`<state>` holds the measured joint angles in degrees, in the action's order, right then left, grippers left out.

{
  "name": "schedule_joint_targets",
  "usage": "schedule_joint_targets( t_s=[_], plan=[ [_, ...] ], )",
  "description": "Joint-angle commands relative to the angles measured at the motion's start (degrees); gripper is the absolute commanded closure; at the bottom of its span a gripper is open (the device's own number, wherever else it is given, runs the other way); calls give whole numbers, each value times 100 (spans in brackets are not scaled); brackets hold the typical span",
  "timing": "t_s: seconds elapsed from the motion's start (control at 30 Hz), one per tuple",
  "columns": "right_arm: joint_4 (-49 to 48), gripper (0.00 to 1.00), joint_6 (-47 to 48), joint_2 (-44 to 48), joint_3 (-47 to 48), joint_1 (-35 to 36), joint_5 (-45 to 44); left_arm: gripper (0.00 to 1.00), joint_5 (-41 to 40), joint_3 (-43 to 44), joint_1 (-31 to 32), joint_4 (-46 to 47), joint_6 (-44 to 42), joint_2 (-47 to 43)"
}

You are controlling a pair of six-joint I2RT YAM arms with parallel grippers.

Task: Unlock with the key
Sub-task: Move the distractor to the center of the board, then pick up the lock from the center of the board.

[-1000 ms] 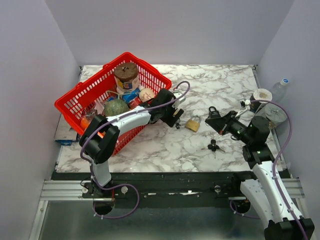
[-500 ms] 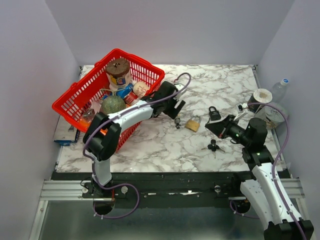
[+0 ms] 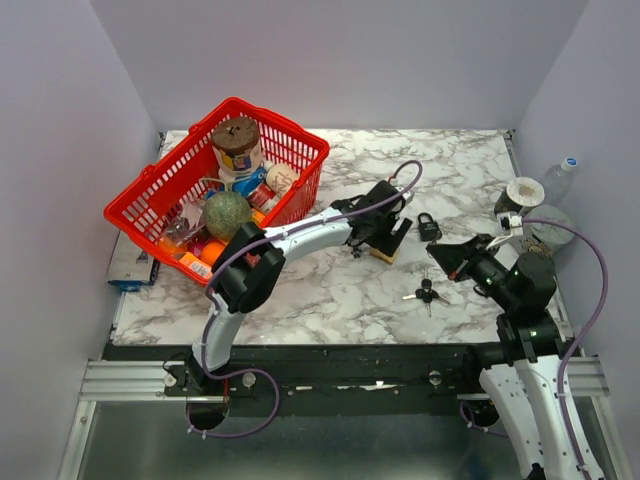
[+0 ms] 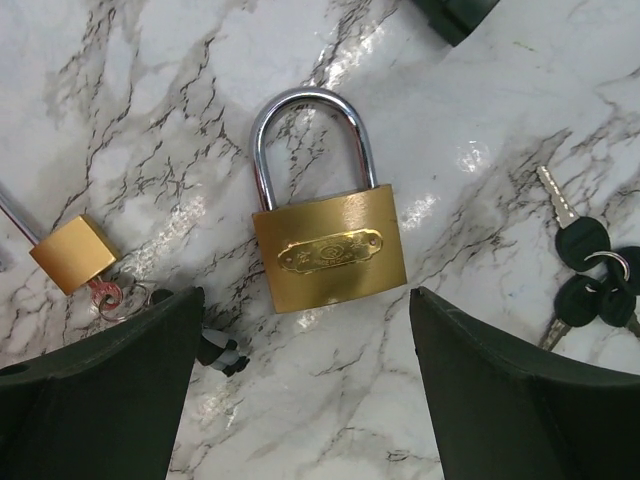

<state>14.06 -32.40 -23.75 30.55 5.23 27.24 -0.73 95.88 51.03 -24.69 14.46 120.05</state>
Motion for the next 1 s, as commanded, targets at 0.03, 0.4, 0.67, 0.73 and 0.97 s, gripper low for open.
schedule_joint_targets(
  t_s=[0.03,0.4,0.67,0.73,0.97],
  plan=[
    [465,99,103,133,136,-23,-202,9,-181,527,13,-431,365,387],
    [501,99,111,160,30,-31,-167,9,-261,941,118,-721,409,932],
    [518,99,120,230,-31,-22,-202,12,-891,1442,329,-1248,242,1441],
    [518,99,120,230,-49,-31,-202,14,-1086,1539,347,-1433,233,1512],
    [510,99,111,265,-189,-22,-193,19,-912,1539,347,-1399,294,1697]
  ],
)
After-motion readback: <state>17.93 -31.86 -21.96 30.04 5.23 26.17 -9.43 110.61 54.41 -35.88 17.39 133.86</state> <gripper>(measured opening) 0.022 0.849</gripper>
